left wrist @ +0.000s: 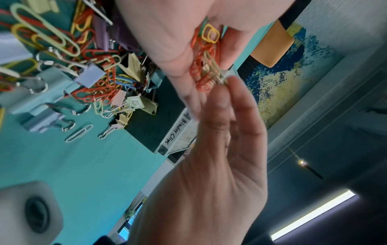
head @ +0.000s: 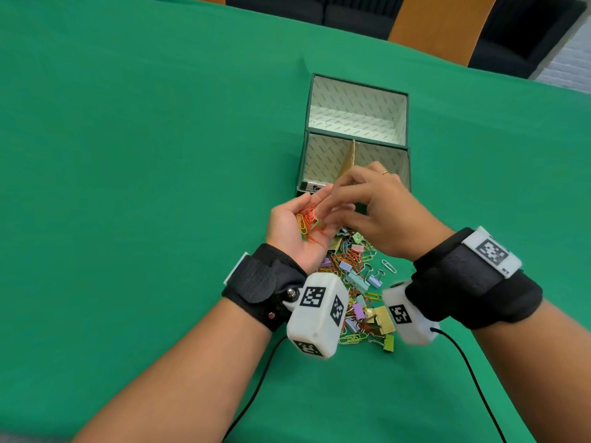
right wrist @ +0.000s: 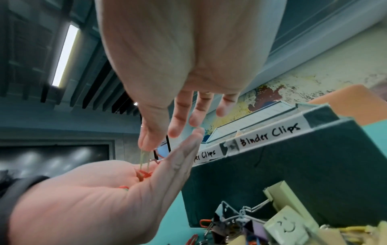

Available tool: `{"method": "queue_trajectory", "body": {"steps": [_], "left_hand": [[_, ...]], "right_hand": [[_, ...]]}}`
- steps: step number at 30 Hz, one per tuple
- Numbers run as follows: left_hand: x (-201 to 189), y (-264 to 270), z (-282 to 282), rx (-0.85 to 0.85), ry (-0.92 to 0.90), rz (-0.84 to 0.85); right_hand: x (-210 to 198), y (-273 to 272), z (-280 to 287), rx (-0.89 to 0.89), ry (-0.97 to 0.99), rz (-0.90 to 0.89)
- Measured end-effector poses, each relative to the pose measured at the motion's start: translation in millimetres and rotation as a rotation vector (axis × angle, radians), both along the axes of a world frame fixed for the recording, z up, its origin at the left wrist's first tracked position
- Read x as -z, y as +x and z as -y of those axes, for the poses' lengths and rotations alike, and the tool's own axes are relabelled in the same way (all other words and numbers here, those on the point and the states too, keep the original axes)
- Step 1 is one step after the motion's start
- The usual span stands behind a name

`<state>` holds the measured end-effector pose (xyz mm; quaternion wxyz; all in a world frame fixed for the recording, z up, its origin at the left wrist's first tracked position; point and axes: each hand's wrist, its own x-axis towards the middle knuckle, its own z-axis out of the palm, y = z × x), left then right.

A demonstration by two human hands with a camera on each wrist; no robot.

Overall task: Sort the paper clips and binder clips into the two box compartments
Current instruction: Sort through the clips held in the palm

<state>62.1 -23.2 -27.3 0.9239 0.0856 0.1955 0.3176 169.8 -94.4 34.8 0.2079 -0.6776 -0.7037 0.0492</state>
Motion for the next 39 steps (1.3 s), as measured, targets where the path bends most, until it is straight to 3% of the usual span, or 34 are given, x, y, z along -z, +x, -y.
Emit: {"method": "queue_trajectory", "body": {"steps": [3, 10, 18, 20, 29, 33, 39], "left_hand": [[-1, -1, 2, -0.008, 0.01, -0.02], [-2, 0, 1, -0.01, -0.007, -0.043], [-1, 2, 2, -0.013, -0.006, -0.073], [-1, 1, 3, -0.002, -0.018, -0.065], [0, 2, 1, -0.035, -0.056, -0.016], [0, 2, -1, -0.045, -0.045, -0.021], [0, 1, 0, -0.014, -0.063, 0.022]], "right_hand": [[0, 0, -2, 0.048, 0.061, -0.105], [0, -2, -4, 0.102, 0.062, -0.114], [-6, -12, -10, 0.226, -0.148, 0.246], [-3, -17, -12, 0.244, -0.154, 0.265], [-7, -15, -12, 0.319, -0.027, -0.175], [-13, -15, -7, 0.256, -0.028, -0.485], [-17, -11, -4, 0.267, 0.047, -0.669]]}}
